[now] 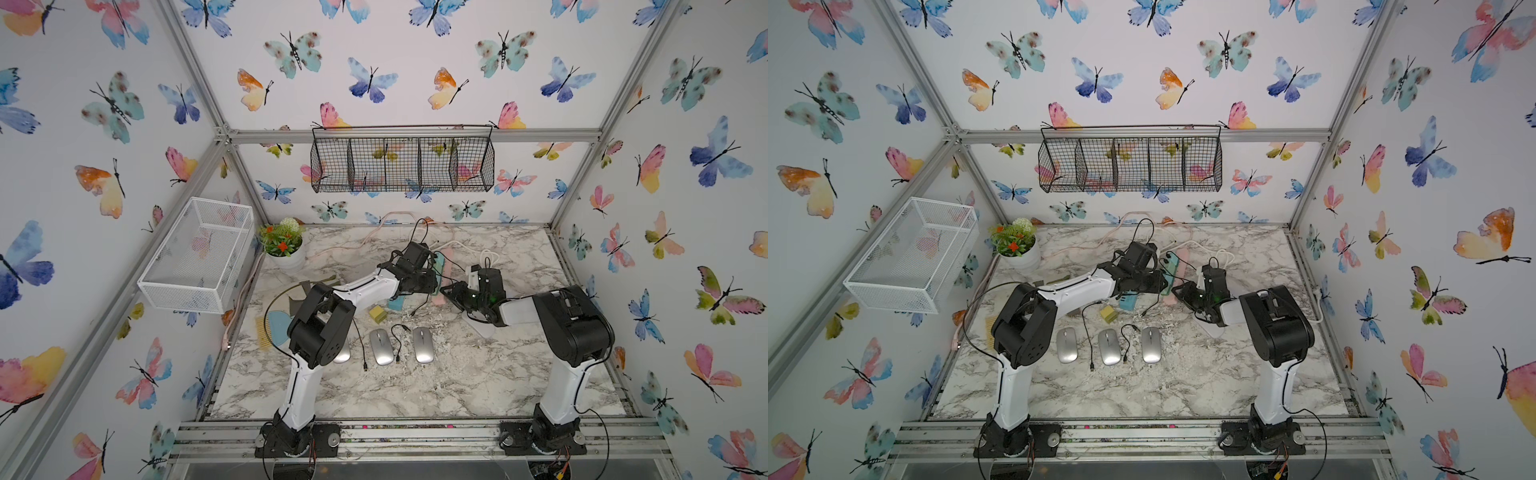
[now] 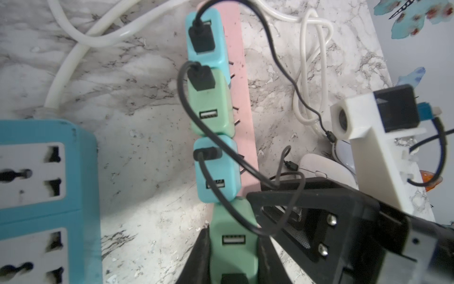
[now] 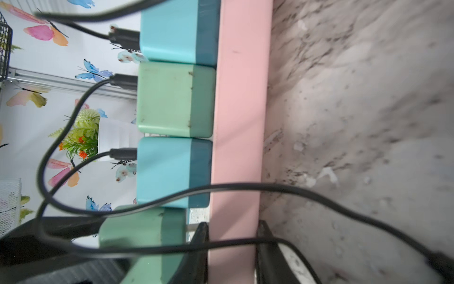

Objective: Unplug the wireless mouse
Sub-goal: Remove the plug from the socket.

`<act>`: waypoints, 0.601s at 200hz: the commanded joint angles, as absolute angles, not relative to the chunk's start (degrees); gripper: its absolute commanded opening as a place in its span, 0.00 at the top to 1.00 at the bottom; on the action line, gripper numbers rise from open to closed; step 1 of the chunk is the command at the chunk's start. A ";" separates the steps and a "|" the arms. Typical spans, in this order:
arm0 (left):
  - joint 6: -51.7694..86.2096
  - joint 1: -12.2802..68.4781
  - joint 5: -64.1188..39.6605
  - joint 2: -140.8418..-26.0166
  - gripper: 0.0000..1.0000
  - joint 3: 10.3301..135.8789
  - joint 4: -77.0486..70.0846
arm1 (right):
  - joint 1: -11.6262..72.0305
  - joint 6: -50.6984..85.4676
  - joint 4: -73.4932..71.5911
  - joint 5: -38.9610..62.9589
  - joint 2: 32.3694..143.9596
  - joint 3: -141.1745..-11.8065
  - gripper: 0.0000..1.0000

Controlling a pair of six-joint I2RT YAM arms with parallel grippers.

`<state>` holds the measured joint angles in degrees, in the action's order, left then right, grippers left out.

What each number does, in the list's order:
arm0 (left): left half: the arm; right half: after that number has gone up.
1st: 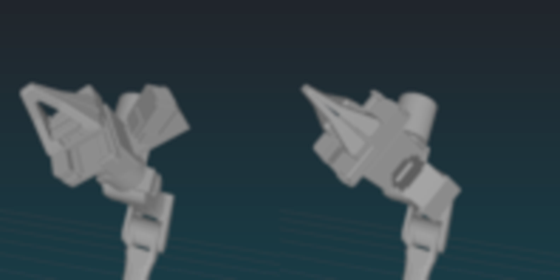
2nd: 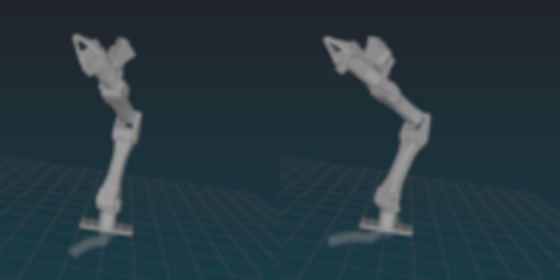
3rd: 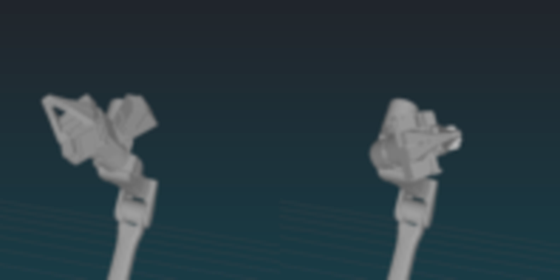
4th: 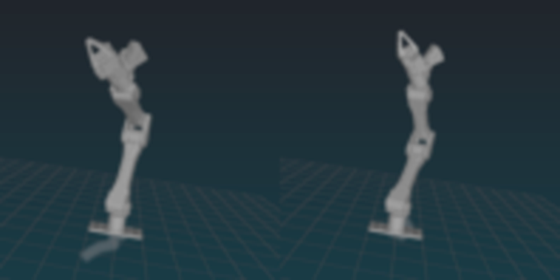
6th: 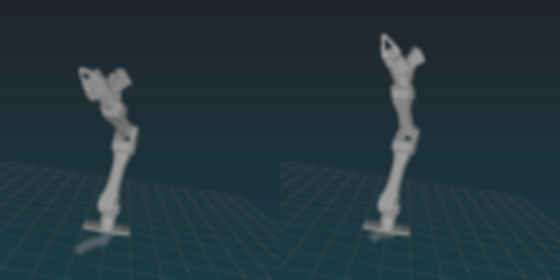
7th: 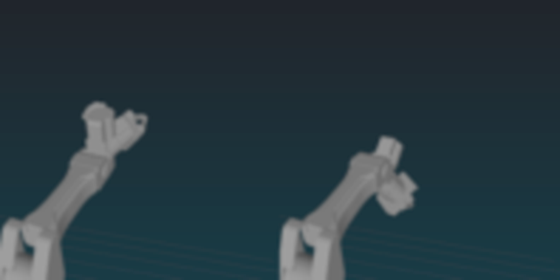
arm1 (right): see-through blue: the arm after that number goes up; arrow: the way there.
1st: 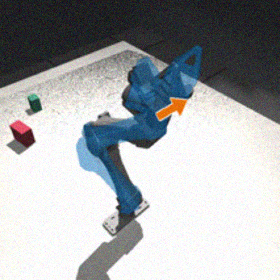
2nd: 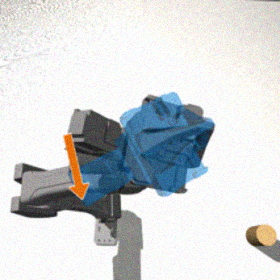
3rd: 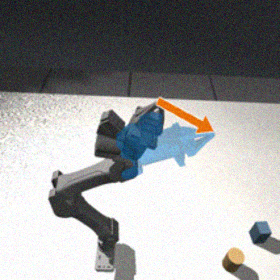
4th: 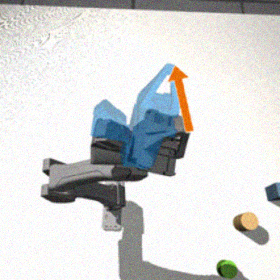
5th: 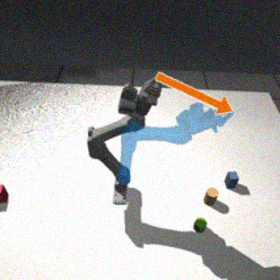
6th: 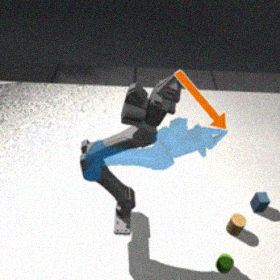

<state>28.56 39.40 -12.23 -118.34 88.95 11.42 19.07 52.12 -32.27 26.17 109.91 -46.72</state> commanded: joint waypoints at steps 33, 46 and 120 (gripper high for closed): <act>31.40 38.18 -20.66 -114.74 1.00 85.98 4.86 | 18.99 49.49 -24.03 20.79 111.37 -46.56 0.84; 30.81 38.16 -19.53 -112.40 1.00 85.71 5.76 | 18.98 49.55 -24.56 21.31 111.49 -46.67 0.83; 26.77 38.58 -12.77 -97.31 1.00 76.86 10.67 | 18.98 51.14 -29.71 24.41 109.67 -44.44 0.53</act>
